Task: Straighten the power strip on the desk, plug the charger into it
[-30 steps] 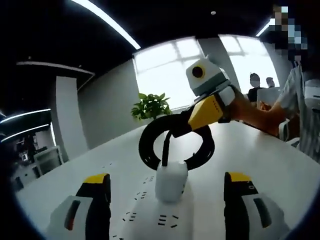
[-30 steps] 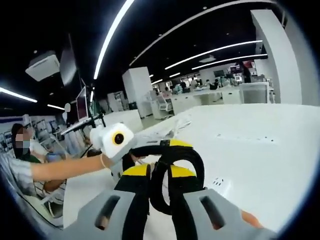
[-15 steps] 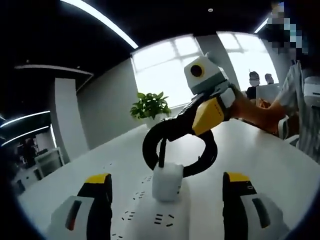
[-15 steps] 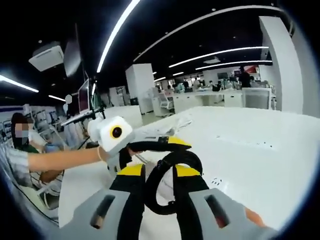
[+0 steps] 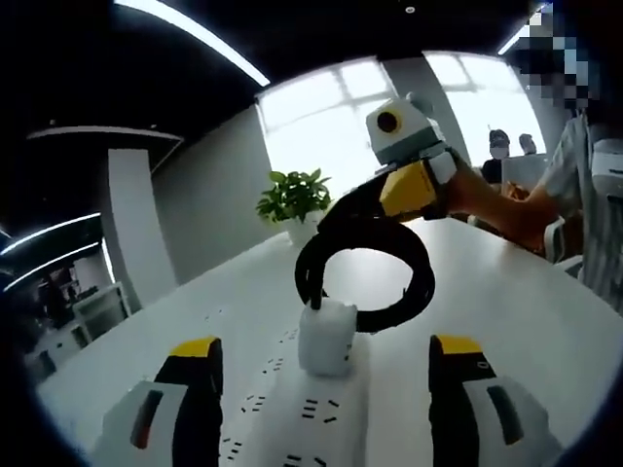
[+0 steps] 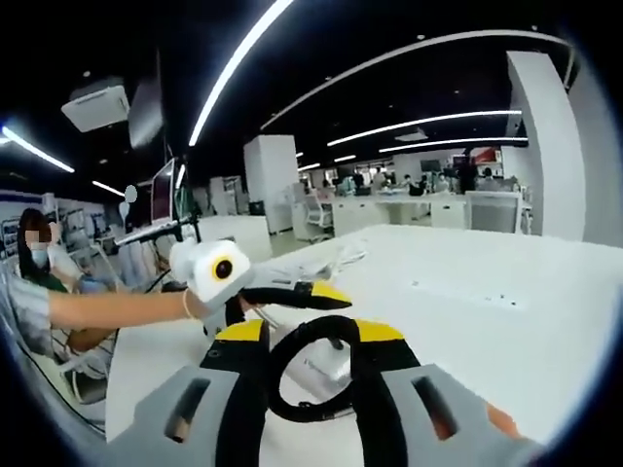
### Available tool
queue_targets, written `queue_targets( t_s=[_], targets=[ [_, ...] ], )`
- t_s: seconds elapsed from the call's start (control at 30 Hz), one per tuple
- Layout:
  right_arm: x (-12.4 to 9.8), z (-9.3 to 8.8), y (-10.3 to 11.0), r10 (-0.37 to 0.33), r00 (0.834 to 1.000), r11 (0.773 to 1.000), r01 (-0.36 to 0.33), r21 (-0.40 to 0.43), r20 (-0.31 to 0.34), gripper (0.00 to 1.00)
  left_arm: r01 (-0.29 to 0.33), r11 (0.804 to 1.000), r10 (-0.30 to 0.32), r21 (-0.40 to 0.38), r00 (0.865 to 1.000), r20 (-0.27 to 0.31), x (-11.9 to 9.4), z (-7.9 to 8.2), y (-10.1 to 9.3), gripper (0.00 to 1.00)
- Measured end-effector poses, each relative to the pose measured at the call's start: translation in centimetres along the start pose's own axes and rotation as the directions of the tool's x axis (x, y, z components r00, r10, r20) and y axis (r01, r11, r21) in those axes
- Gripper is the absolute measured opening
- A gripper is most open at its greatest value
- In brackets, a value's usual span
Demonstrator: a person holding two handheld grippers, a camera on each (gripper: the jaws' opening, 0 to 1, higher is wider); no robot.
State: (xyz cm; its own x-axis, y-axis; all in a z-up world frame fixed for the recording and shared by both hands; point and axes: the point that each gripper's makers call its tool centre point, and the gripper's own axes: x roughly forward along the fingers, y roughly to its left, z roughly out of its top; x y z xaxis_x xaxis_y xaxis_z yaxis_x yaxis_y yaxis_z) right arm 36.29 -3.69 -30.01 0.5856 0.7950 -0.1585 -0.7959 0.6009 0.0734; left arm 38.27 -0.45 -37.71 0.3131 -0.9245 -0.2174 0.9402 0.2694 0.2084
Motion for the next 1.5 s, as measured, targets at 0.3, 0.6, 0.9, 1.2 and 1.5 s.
queue_targets(
  t_s=[0.3, 0.6, 0.9, 1.2, 1.5],
  targets=[
    [-1.9, 2.2, -0.8, -0.001, 0.992, 0.999, 0.006, -0.038, 0.124, 0.54, -0.016, 1.0, 0.016, 0.002, 1.0, -0.004, -0.9, 0.1, 0.3, 0.99],
    [-2.6, 1.2, -1.6, -0.079, 0.992, 0.96, 0.101, -0.261, 0.096, 0.88, -0.05, 0.999, 0.05, -0.007, 0.999, -0.006, -1.5, -0.1, 1.0, 0.99],
    [-3.1, -0.1, -1.2, -0.08, 0.996, 0.918, 0.093, -0.387, 0.049, 1.0, -0.07, 0.997, 0.069, -0.016, 0.997, -0.019, -2.2, -0.6, 1.3, 0.99],
    [-4.4, 1.2, -2.4, -0.028, 0.996, 0.899, 0.064, -0.434, 0.089, 1.0, -0.102, 0.995, 0.099, -0.022, 0.991, -0.09, -3.3, -2.4, 1.2, 0.99],
    [-4.3, 1.7, -5.1, -0.077, 0.997, 0.818, 0.063, -0.571, -0.001, 0.99, -0.153, 0.987, 0.15, -0.04, 0.986, -0.071, -4.4, -3.0, 1.5, 0.99]
  ],
)
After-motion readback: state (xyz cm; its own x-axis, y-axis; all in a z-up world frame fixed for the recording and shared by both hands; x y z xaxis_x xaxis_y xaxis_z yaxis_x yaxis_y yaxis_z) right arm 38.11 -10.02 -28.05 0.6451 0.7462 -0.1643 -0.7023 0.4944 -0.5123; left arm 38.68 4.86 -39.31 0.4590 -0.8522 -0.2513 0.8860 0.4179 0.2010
